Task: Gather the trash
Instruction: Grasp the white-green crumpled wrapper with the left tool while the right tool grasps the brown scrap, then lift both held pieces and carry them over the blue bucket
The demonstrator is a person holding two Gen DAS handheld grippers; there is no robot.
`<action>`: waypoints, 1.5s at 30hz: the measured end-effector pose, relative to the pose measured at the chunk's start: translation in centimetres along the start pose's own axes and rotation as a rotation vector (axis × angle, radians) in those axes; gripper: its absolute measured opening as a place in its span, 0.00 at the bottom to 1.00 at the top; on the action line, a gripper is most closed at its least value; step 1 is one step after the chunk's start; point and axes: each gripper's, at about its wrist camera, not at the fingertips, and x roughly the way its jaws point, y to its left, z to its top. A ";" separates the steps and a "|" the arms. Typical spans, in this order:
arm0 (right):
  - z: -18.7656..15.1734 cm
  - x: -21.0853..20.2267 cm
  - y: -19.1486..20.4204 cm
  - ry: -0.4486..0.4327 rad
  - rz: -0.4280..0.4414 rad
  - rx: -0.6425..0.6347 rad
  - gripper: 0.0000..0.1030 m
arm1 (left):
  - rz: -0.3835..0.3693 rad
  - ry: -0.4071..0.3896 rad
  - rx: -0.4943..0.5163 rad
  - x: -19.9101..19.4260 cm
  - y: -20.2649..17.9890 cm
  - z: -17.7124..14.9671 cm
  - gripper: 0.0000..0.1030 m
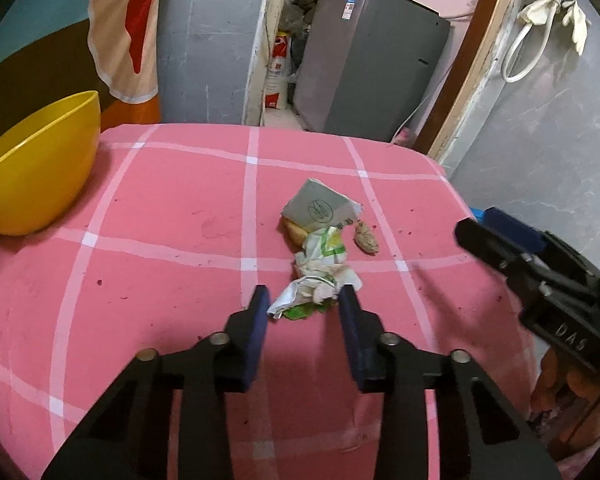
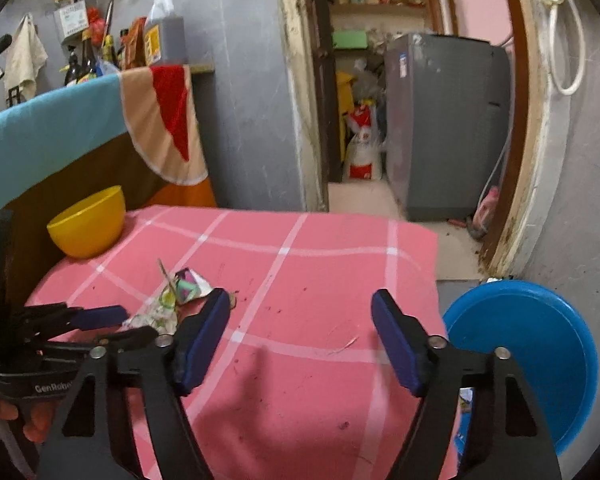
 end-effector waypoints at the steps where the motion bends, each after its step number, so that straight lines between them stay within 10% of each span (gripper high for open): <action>1: 0.1 0.2 0.1 0.009 0.005 -0.010 0.60 | -0.003 0.000 -0.003 0.0 0.1 0.1 0.24; 13: 0.2 2.3 2.3 0.089 0.070 -0.049 0.48 | 0.043 -0.027 -0.065 -1.8 0.8 -0.2 0.05; 31: 0.7 7.4 5.1 0.286 0.124 -0.105 0.26 | 0.052 -0.070 -0.123 -3.6 2.8 -0.5 0.02; 45: 0.3 6.3 4.8 0.255 0.156 -0.073 0.11 | 0.053 -0.184 -0.079 -6.0 0.9 -0.5 0.02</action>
